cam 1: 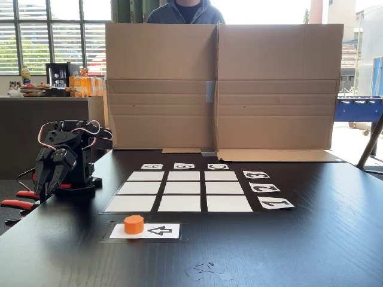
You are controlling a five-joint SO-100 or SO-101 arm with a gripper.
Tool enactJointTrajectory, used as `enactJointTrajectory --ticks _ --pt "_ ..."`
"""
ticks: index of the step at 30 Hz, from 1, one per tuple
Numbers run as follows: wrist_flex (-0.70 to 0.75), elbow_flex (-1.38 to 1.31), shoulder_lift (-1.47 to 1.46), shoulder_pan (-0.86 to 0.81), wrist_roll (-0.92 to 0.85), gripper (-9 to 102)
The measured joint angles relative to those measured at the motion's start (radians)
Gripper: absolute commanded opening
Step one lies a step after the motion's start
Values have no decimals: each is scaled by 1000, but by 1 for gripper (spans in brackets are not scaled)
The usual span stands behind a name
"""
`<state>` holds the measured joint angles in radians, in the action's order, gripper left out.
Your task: Pick up the round, orange token and place it in the grid on square A1.
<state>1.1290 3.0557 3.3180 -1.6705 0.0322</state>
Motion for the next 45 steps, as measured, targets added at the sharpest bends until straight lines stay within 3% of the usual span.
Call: enactJointTrajectory --ticks 5,18,32,45 --pt "-9 0 -64 -38 -199 15" --pt "-11 -69 -209 -40 -242 15" --pt "49 -509 -663 -40 -250 16" --pt "288 -1062 -1135 15 -281 22"
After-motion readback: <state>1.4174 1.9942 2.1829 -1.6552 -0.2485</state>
